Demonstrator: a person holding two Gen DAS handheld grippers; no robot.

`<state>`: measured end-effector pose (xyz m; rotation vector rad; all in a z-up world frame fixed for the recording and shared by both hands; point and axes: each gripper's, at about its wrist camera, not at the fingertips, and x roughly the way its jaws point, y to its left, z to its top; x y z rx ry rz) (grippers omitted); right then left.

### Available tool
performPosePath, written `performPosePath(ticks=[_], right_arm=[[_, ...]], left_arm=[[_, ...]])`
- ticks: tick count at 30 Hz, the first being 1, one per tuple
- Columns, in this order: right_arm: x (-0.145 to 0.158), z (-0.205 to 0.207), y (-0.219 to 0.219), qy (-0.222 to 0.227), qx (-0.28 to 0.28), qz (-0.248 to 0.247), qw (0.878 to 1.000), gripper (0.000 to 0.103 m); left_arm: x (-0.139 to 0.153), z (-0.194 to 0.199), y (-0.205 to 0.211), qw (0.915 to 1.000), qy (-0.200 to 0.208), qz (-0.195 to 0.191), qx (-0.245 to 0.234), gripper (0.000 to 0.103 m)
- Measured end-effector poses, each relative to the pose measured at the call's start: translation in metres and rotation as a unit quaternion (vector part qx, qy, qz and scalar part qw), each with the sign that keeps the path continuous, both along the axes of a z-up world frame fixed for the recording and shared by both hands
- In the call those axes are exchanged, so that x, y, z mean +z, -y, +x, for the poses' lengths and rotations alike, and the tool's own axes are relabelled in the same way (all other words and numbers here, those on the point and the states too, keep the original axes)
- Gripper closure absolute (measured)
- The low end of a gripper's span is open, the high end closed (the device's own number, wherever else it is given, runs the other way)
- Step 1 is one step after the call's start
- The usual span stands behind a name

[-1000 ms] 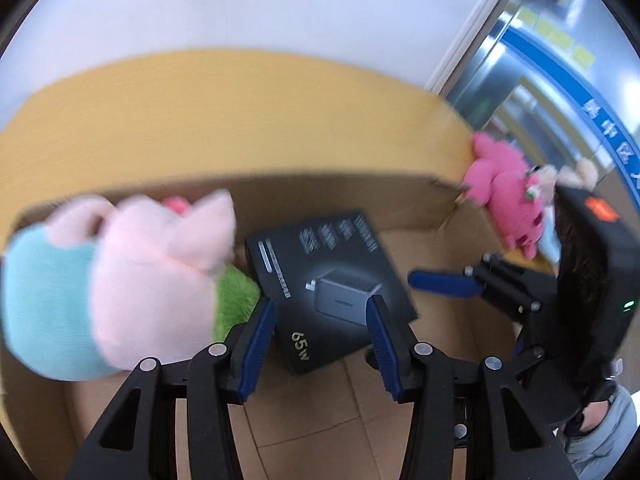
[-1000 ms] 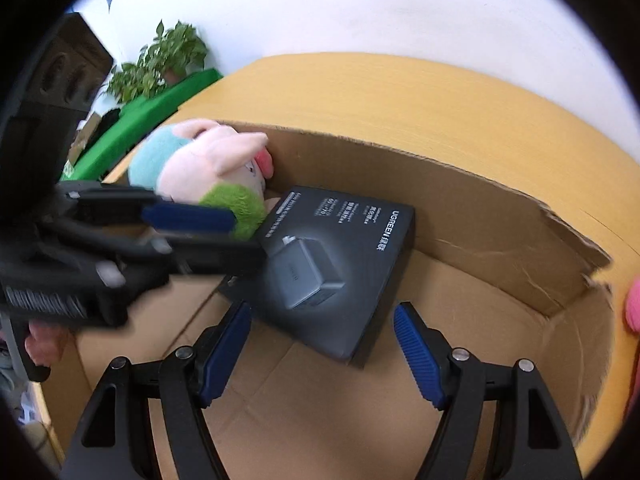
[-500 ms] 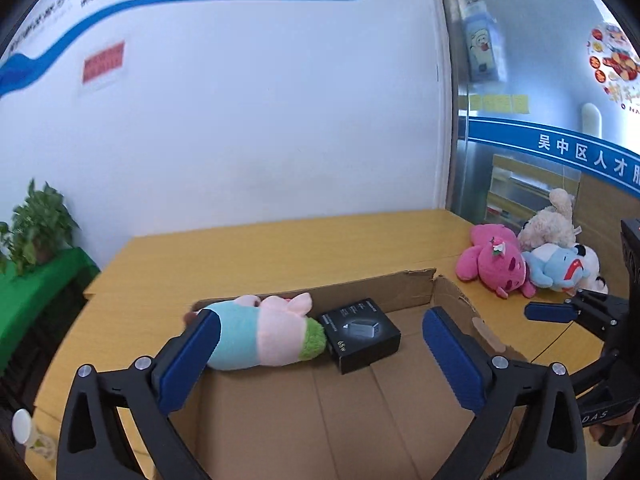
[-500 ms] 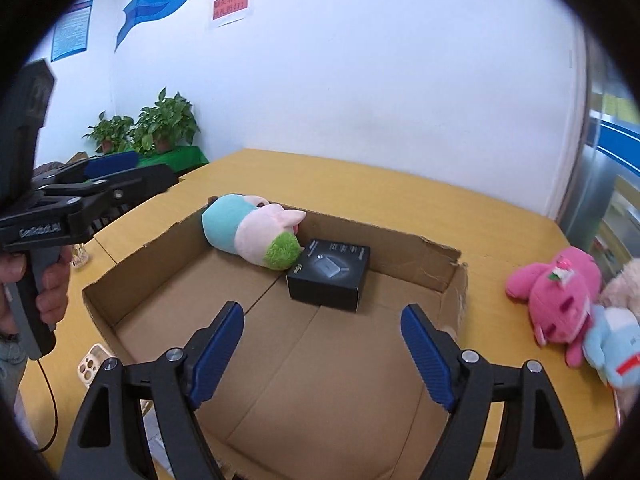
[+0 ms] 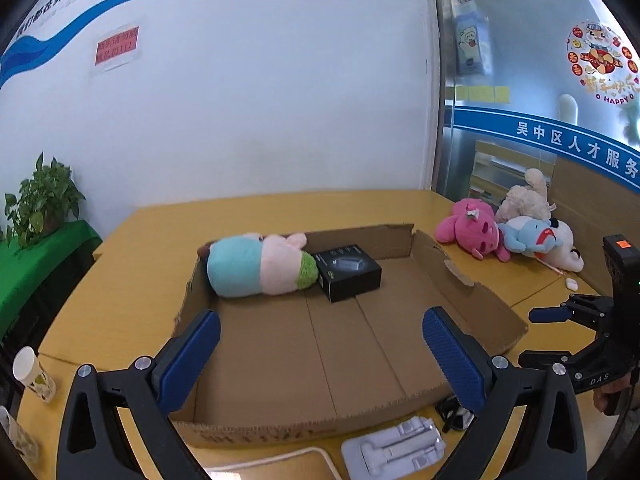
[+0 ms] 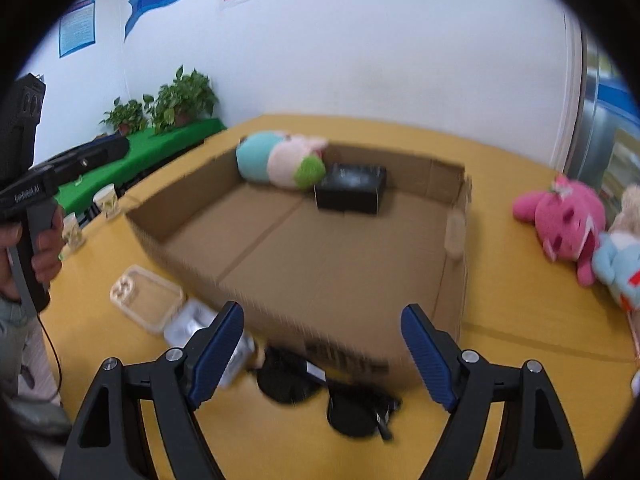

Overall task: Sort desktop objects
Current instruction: 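Withdraw both grippers from the box toward the black sunglasses, then lower both grippers onto the black sunglasses and close them on the frame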

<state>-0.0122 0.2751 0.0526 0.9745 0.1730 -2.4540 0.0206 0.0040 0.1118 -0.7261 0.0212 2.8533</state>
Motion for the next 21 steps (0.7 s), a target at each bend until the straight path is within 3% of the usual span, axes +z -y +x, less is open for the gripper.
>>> performPosePath(ticks=[3,8,11,21], right_arm=[[-0.032,-0.002,-0.022,0.052,-0.011,-0.009,0.999,0.022],[-0.074,-0.020,-0.032,0.097,-0.025,-0.005,0.995,0.022],[-0.091,-0.024,-0.031,0.121,-0.012,-0.022,0.992,0.022],[-0.088,0.031,-0.010,0.154,0.098,-0.020,0.983,0.019]], left_arm=[[-0.026,0.011,0.006,0.9994,0.032,0.014,-0.003,0.000],[-0.056,0.018,0.008,0.9960,0.076,0.047,-0.001,0.001],[-0.068,0.021,0.005,0.9946,0.094,0.045,-0.002,0.001],[-0.078,0.018,-0.008,0.9925,0.109,0.040,-0.038,0.001]])
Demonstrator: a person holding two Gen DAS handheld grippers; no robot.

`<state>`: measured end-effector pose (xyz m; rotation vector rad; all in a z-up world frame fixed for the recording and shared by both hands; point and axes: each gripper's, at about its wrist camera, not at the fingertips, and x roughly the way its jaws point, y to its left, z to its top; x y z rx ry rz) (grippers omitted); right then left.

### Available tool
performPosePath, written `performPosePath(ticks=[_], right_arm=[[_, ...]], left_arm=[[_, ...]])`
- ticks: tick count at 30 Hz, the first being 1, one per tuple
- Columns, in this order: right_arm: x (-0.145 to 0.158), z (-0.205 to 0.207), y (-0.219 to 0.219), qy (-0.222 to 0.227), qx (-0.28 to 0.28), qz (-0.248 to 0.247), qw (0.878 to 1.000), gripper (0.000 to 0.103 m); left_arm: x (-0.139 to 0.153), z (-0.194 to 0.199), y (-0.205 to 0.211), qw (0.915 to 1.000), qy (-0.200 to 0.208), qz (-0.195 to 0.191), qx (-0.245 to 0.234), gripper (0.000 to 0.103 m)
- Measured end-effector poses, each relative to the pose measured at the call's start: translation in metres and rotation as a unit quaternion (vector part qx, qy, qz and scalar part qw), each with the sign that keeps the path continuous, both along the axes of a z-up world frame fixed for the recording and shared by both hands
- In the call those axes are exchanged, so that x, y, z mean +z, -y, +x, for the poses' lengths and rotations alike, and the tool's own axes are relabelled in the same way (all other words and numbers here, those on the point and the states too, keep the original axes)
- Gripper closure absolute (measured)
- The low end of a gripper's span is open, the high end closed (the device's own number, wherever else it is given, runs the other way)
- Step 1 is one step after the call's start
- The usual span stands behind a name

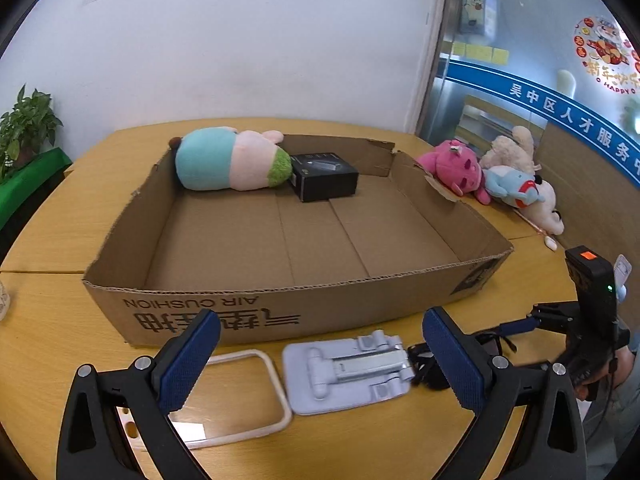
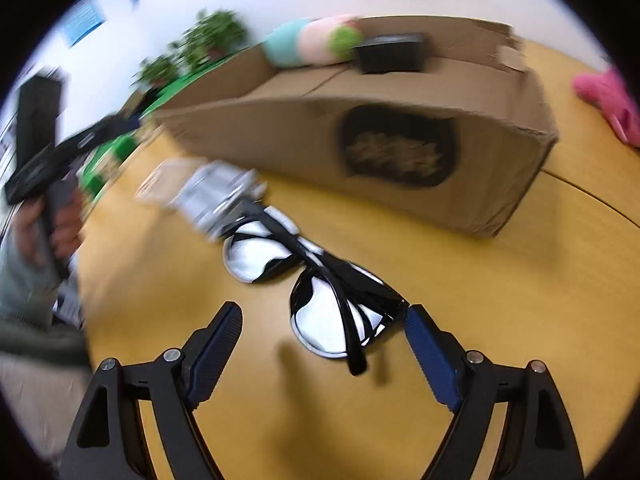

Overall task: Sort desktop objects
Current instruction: 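Lower both grippers onto the black sunglasses and close them on the frame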

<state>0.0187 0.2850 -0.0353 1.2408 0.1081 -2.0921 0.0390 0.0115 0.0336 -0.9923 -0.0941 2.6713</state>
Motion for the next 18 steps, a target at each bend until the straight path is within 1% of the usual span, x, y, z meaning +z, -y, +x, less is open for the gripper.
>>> performPosePath(ticks=[2,4,5,7,10,12,15,17,18], right_arm=[[0.008,0.016,0.001,-0.018,0.015,0.014,1.000,0.019],[0.013,0.021,-0.001,-0.045,0.006,0.031,0.998,0.019],[0.012,0.019,-0.003,-0.049,0.000,0.032,0.998,0.019],[0.010,0.013,-0.003,-0.042,-0.006,0.023,0.999,0.019],[0.003,0.015,0.012,-0.037,0.016,0.025,0.999,0.019],[0.000,0.023,0.019,-0.039,0.023,0.035,0.998,0.019],[-0.002,0.039,0.023,-0.025,0.030,0.021,0.999,0.019],[0.000,0.057,0.027,-0.017,0.047,0.007,0.999,0.019],[0.001,0.064,0.028,-0.017,0.052,0.003,0.999,0.019]], left_arm=[[-0.002,-0.001,-0.004,0.9999,0.005,0.004,-0.010,0.001],[-0.004,-0.002,-0.010,0.9996,0.010,0.011,-0.022,0.001],[-0.006,-0.003,-0.014,0.9994,0.015,0.016,-0.028,0.001],[-0.008,-0.005,-0.021,0.9986,0.026,0.025,-0.040,0.001],[-0.014,-0.007,-0.030,0.9962,0.050,0.040,-0.059,0.001],[-0.020,-0.010,-0.035,0.9933,0.077,0.053,-0.068,0.002],[-0.030,-0.012,-0.041,0.9854,0.118,0.086,-0.087,0.002],[-0.034,-0.011,-0.048,0.9826,0.130,0.093,-0.095,0.003],[-0.036,-0.010,-0.053,0.9806,0.137,0.095,-0.104,0.005]])
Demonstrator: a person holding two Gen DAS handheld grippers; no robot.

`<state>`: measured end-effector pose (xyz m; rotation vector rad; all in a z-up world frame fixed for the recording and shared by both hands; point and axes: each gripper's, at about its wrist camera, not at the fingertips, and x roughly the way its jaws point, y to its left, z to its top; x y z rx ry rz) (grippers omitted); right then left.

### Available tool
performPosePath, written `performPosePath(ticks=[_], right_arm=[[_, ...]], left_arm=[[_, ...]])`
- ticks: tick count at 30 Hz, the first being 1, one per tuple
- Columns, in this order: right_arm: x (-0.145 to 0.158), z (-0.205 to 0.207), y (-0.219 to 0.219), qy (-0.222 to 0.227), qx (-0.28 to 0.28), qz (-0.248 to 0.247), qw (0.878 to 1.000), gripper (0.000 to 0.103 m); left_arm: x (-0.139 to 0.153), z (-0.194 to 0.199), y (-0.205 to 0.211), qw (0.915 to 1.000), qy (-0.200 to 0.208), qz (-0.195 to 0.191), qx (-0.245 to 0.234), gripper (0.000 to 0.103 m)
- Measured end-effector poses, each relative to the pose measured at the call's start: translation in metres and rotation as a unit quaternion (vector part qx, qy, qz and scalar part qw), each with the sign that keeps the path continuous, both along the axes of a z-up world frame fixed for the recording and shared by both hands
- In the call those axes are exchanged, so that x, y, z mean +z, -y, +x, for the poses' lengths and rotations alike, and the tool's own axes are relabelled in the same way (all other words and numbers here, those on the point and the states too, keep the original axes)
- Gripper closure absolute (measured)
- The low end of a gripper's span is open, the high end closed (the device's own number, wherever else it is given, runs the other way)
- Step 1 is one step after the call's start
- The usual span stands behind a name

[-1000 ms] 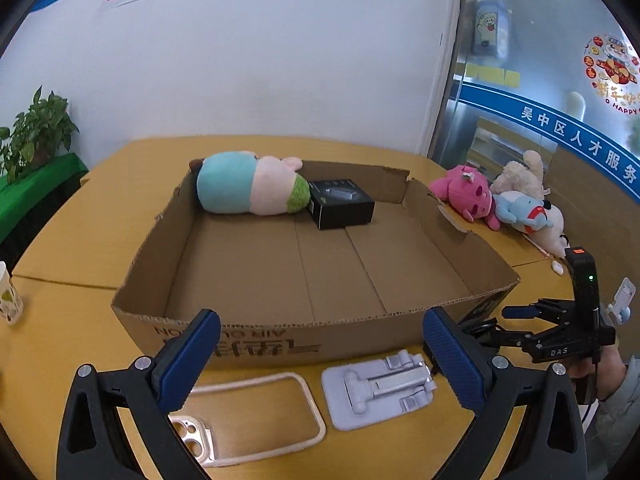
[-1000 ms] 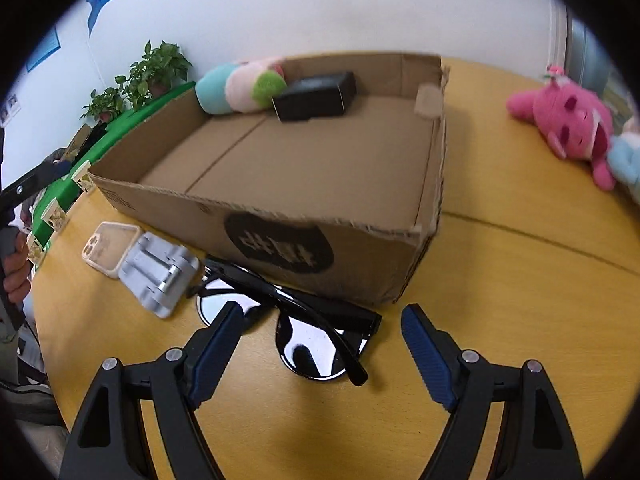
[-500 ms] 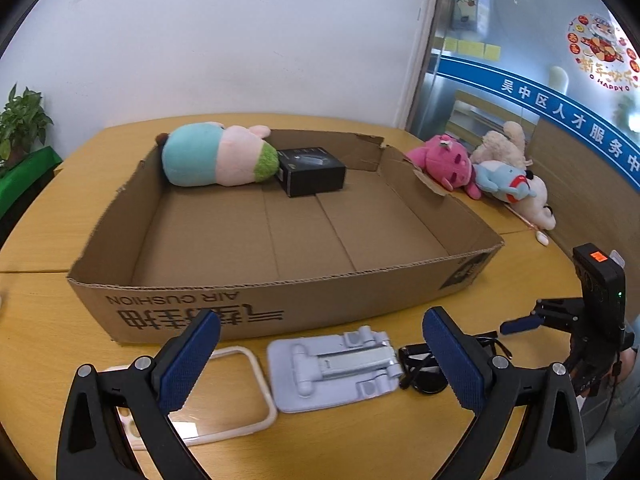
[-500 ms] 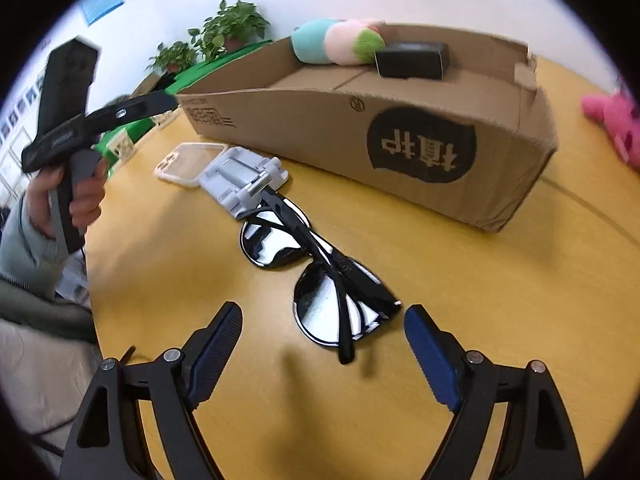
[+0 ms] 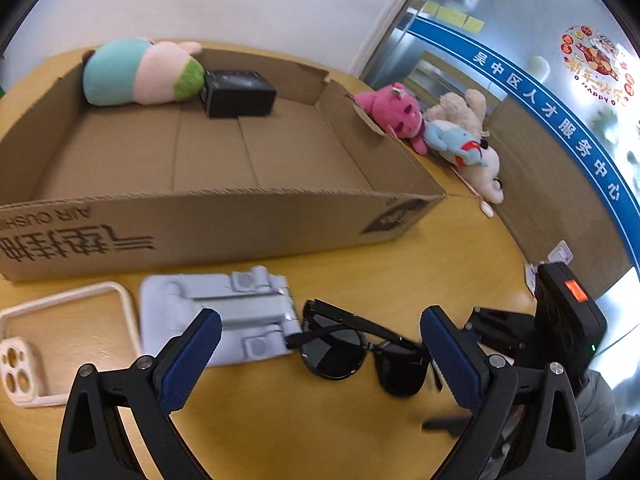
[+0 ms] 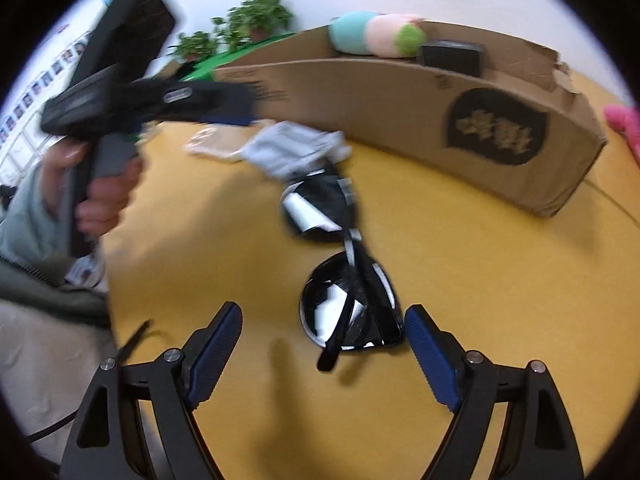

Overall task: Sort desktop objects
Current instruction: 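Lower both grippers onto the black sunglasses and close them on the frame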

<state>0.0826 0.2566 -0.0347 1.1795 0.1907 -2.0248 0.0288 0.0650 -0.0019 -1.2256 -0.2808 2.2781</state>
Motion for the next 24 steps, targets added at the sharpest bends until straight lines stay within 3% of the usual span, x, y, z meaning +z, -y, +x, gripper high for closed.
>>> performPosePath(ticks=[5,7,11,13,17,18,24], right_arm=[[0.000,0.017,0.009,-0.019,-0.031,-0.012,0.999,0.019],[-0.005,0.018,0.015,-0.019,-0.039,-0.005,0.999,0.021],[-0.007,0.031,0.026,-0.056,-0.063,0.028,0.996,0.039],[-0.007,0.033,0.027,-0.067,-0.079,0.044,0.994,0.046],[-0.007,0.037,0.030,-0.074,-0.101,0.052,0.991,0.048],[-0.007,0.038,0.030,-0.074,-0.105,0.051,0.990,0.048],[-0.002,0.033,0.028,-0.066,-0.133,0.016,0.989,0.048]], left_arm=[[-0.009,-0.001,-0.023,0.9983,0.033,0.029,-0.037,0.015],[-0.017,-0.001,-0.034,0.9961,0.058,0.042,-0.051,0.028],[-0.030,0.004,-0.053,0.9911,0.088,0.049,-0.086,0.039],[-0.036,0.005,-0.060,0.9887,0.099,0.051,-0.100,0.053],[-0.039,0.006,-0.068,0.9885,0.098,0.049,-0.105,0.070],[-0.038,0.006,-0.070,0.9882,0.096,0.050,-0.109,0.079],[-0.025,0.010,-0.075,0.9885,0.069,0.060,-0.120,0.090]])
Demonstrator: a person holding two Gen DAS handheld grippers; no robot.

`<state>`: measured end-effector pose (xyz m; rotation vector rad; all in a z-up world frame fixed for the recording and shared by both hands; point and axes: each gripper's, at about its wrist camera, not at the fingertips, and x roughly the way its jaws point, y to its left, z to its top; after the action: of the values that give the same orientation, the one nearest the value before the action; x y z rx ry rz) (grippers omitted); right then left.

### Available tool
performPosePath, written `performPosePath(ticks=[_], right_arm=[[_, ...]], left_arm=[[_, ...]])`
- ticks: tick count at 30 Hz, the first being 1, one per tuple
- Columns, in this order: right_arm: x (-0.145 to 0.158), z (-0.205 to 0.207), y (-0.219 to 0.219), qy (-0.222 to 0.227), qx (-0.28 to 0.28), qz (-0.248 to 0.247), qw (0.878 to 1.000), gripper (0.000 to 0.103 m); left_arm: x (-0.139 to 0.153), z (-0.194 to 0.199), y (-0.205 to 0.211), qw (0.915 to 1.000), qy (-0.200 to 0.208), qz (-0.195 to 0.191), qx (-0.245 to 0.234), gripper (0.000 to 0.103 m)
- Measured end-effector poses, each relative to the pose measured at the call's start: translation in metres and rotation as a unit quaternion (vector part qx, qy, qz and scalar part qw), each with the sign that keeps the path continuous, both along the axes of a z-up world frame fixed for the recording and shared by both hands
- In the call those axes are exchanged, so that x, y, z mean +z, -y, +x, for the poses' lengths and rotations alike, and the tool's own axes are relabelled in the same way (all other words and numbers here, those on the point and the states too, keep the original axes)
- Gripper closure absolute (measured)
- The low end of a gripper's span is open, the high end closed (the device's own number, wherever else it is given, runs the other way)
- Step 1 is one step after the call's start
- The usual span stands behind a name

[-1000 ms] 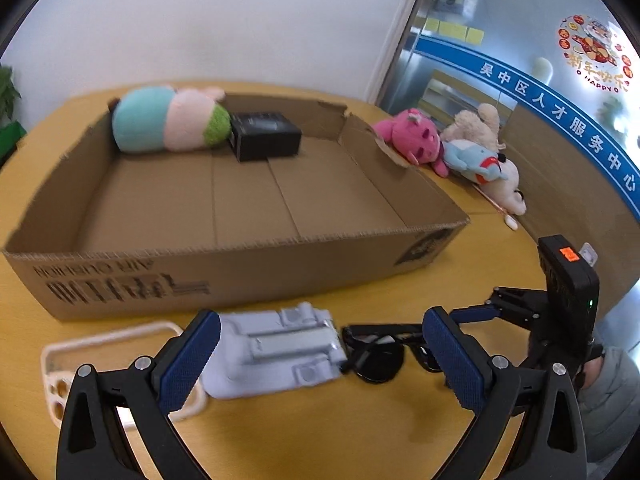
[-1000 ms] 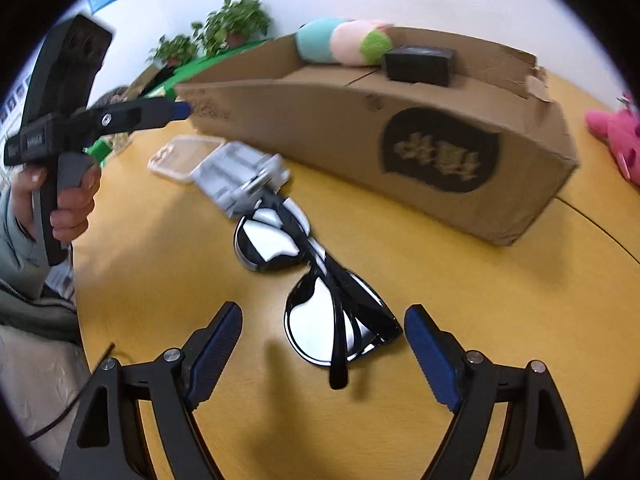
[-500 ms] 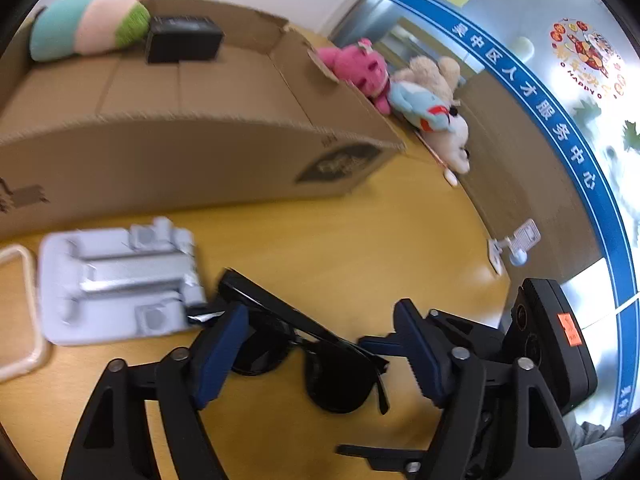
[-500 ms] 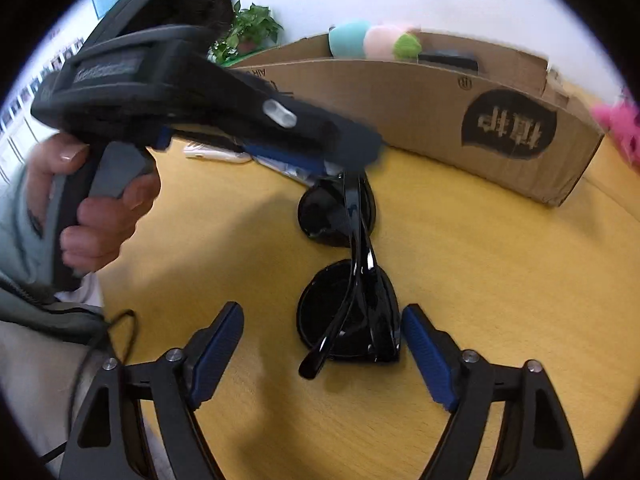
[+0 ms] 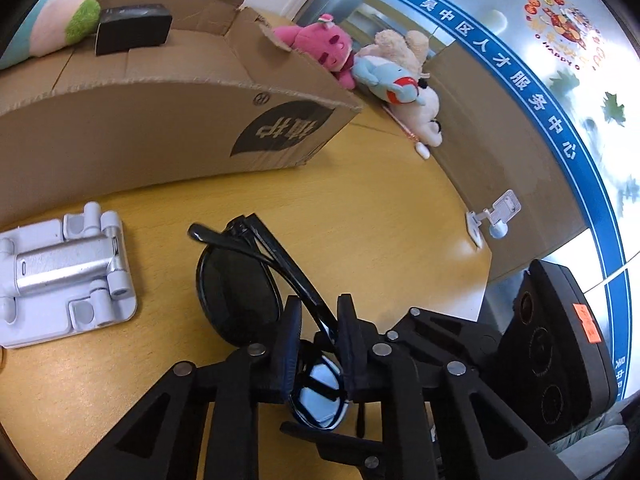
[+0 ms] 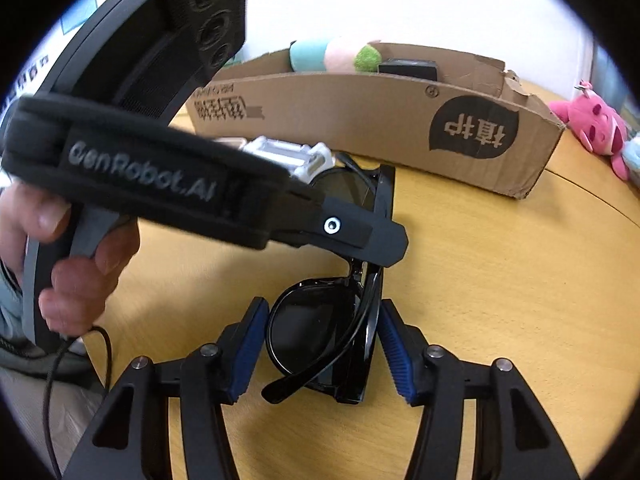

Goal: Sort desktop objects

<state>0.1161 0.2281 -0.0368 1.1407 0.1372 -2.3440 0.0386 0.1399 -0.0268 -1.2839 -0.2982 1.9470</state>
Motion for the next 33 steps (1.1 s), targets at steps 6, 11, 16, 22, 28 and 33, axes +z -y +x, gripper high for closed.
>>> performPosePath(ticks=[6,11,16,22,28,33], right_arm=[[0.019,-0.006,-0.005,-0.022,-0.015,-0.040,0.999,0.049],[0.045,-0.007,-0.005,-0.054,-0.023,-0.055,0.997,0.049],[0.064,-0.013,-0.007,-0.071,-0.028,-0.069,0.995,0.049],[0.075,-0.027,-0.014,-0.073,-0.037,-0.082,0.993,0.050],[0.054,-0.042,-0.031,-0.008,-0.065,-0.106,0.992,0.060],[0.050,-0.033,-0.058,0.010,-0.084,-0.127,0.988,0.056]], left_arm=[[0.025,-0.001,0.002,0.9994,-0.035,0.005,-0.006,0.092],[0.053,-0.005,0.003,0.9974,-0.069,0.013,-0.014,0.093],[0.076,-0.012,0.009,0.9948,-0.099,0.014,-0.023,0.100],[0.084,-0.022,0.019,0.9940,-0.104,0.025,-0.021,0.100],[0.064,-0.030,0.025,0.9968,-0.078,0.014,-0.013,0.100],[0.047,-0.038,0.029,0.9981,-0.060,0.002,-0.013,0.100]])
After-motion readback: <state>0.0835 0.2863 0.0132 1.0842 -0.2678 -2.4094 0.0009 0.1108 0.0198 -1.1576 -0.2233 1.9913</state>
